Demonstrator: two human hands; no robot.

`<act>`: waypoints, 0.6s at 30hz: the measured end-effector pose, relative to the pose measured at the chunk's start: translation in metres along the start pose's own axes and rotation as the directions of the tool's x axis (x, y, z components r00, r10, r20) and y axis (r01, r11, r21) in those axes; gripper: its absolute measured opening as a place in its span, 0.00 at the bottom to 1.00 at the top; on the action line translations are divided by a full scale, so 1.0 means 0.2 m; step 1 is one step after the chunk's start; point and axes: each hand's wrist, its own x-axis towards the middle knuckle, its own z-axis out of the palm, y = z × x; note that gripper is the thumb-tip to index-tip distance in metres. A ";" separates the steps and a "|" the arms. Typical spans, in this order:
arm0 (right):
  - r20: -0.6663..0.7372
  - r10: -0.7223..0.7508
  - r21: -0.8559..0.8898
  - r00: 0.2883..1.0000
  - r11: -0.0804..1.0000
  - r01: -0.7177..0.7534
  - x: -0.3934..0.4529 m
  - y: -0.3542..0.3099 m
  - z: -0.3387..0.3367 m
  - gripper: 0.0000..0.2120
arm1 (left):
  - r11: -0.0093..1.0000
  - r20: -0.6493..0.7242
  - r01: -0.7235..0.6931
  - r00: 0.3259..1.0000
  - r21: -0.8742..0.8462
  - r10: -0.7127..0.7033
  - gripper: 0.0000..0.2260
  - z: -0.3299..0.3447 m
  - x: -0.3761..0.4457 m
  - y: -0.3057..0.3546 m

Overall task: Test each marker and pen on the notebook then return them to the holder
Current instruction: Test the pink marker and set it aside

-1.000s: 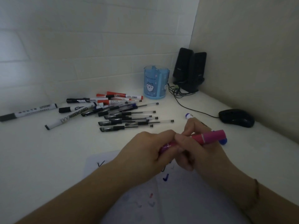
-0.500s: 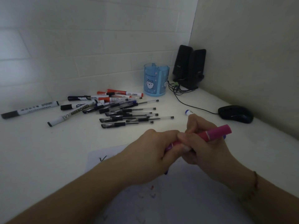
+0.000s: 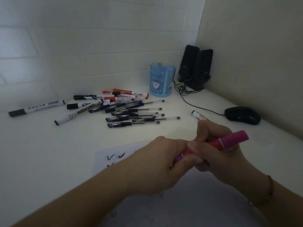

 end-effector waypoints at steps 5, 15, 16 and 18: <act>0.007 -0.014 -0.080 1.000 0.997 0.014 -0.01 -0.02 0.00 0.09 | 0.997 0.059 0.011 0.998 -0.078 -0.006 0.16 0.00 -0.01 0.00; -0.017 -0.142 -0.299 0.990 0.945 0.131 -0.01 0.01 -0.02 0.09 | 0.975 0.042 0.032 0.999 -0.219 -0.023 0.19 0.01 0.00 -0.08; -0.022 -0.151 -0.308 0.988 0.941 0.137 0.00 0.02 -0.03 0.09 | 0.985 -0.002 0.018 1.000 -0.173 -0.019 0.19 0.02 0.01 -0.08; -0.035 -0.185 -0.271 0.982 0.948 0.169 0.00 0.03 -0.04 0.09 | 0.997 -0.067 0.005 0.998 -0.074 -0.010 0.19 0.02 0.02 -0.08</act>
